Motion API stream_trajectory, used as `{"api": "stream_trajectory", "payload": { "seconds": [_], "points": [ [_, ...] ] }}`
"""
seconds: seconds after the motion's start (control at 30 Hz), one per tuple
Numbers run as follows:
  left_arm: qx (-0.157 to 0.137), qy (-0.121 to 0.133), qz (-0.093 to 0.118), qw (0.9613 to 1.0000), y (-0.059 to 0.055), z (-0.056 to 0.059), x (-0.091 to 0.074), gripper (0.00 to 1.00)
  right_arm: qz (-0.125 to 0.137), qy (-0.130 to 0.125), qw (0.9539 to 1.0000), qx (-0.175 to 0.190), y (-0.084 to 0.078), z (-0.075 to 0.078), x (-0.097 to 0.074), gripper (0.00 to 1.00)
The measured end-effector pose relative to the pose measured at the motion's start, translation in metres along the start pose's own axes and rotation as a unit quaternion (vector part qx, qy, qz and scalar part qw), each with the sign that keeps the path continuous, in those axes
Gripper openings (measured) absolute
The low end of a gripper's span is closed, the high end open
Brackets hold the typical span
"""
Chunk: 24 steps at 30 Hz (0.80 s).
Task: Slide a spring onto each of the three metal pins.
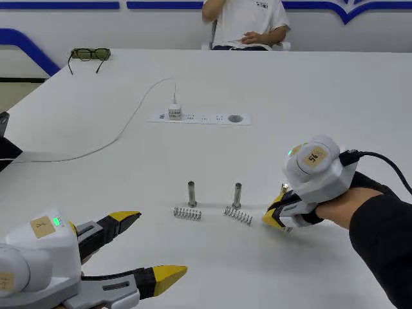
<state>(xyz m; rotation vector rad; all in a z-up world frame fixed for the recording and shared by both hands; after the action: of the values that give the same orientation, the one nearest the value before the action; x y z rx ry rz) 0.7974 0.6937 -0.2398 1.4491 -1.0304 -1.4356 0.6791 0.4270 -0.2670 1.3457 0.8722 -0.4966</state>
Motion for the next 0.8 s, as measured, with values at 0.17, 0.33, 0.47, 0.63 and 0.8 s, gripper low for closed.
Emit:
{"api": "stream_trajectory", "payload": {
  "seconds": [0.17,0.33,0.47,0.63,0.8],
  "points": [
    [0.003,-0.003,0.001,1.0000,0.002,0.001,0.001,0.74,0.007,-0.006,1.0000,0.004,-0.002,-0.003,-0.007,0.12],
    [0.007,-0.006,0.002,1.0000,0.004,0.001,0.001,0.73,0.017,-0.012,0.9998,0.008,-0.003,-0.004,-0.014,0.12],
    [0.012,-0.012,0.001,0.9999,0.006,0.003,0.003,0.73,0.023,-0.015,0.9995,0.013,-0.005,-0.006,-0.017,0.12],
    [0.019,-0.021,0.000,0.9996,0.010,0.004,0.007,0.73,0.031,-0.019,0.9992,0.019,-0.007,-0.007,-0.021,0.12],
    [0.026,-0.031,0.000,0.9992,0.015,0.006,0.013,0.72,0.039,-0.023,0.9988,0.021,-0.008,-0.009,-0.026,0.12]
  ]
}}
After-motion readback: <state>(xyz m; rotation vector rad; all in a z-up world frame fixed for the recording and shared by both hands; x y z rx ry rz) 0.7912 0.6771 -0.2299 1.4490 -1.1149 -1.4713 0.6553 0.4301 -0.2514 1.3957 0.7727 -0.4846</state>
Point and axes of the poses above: the centre of the closed fingertips' face, and the gripper's own axes: x roughly forward along the fingers, z roughly to its right, y roughly out of its top, the point moved 9 cm from there along -x, roughly backward along the fingers, and after that the axes turned 5 degrees about y, right-handed, at the moved point
